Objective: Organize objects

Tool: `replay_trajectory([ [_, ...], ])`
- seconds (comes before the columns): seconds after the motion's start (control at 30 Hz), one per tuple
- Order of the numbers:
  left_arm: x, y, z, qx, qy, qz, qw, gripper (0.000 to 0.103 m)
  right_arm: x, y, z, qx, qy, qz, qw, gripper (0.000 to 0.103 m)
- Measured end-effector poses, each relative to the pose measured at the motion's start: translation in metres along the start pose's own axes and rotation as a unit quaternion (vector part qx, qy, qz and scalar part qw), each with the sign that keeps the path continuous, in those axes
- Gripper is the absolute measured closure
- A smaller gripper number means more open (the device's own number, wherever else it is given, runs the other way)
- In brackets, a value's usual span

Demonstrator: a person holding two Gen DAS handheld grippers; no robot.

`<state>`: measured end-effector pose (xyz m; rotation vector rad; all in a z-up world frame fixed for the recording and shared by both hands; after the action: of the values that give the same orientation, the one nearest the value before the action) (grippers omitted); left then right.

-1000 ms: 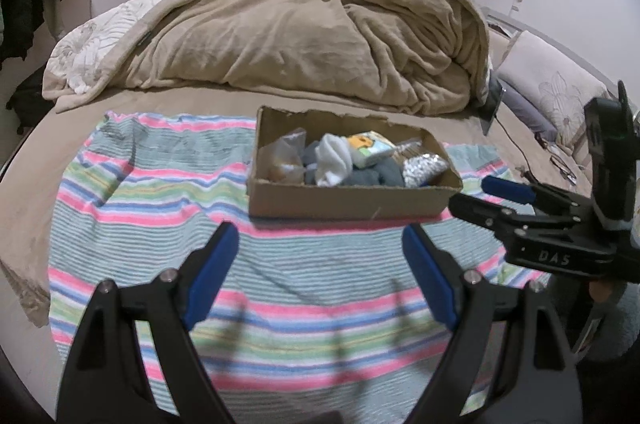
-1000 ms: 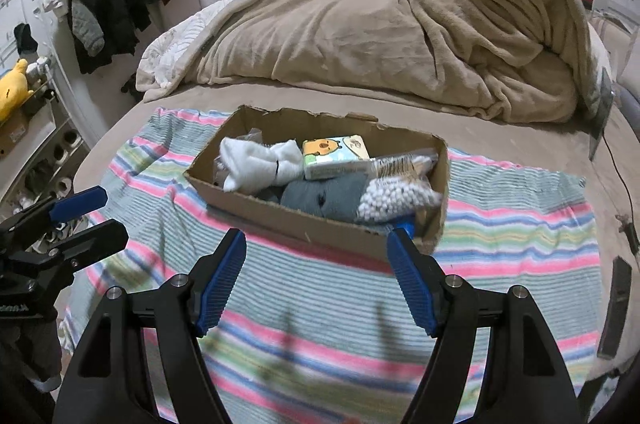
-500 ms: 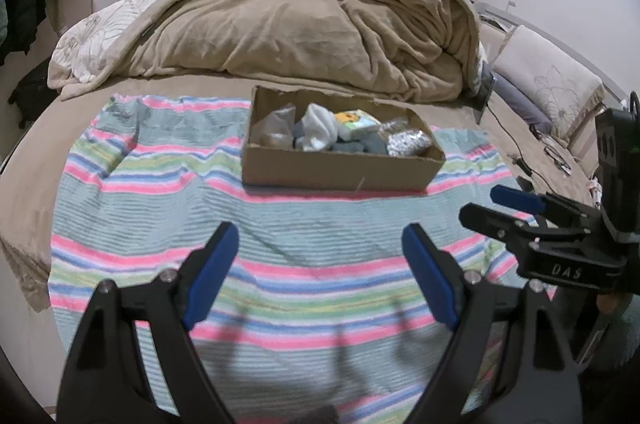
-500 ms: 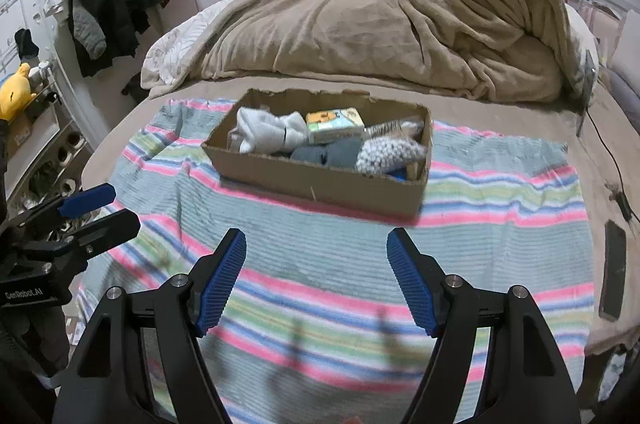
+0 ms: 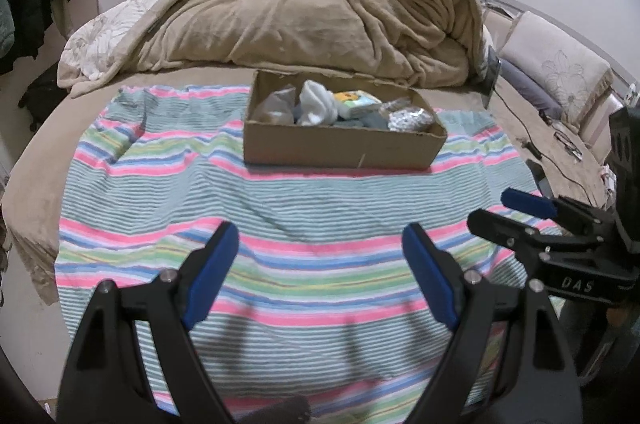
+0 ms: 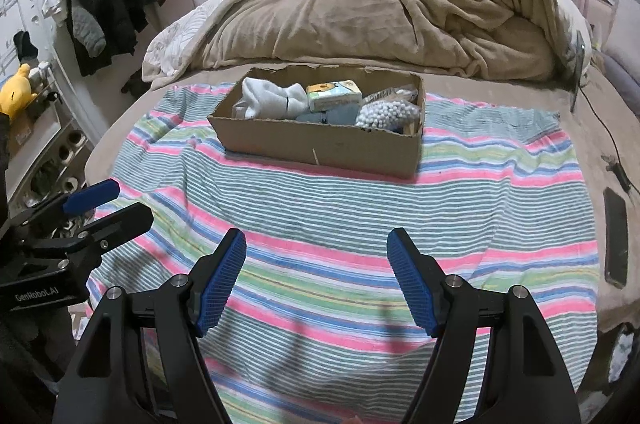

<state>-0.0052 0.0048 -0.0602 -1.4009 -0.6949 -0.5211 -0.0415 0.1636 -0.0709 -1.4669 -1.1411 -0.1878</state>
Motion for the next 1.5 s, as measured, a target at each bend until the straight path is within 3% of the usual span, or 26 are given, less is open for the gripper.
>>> replay_trajectory([
  [0.37, 0.0031, -0.0024, 0.0084, -0.023, -0.003, 0.012, 0.9997, 0.018, -0.0001, 0.0005, 0.0005, 0.000, -0.002, 0.002, 1.000, 0.027],
  [1.5, -0.0009, -0.0028, 0.0055, -0.016, 0.007, 0.003, 0.9998, 0.018, -0.0015, -0.0034, -0.0004, 0.001, -0.003, -0.001, 1.000, 0.027],
])
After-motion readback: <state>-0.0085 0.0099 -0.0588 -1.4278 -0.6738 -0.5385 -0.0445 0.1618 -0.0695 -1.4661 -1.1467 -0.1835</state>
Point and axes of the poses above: each gripper's, at about its wrist camera, not at the fingertips, and x roughly against the way its jaws point, z to its right, y to its underside, the point moved 5 cm from there along -x, roughly the way its jaws point, and after that the axes turned 9 degrees about -y, right-handed, at the moved point
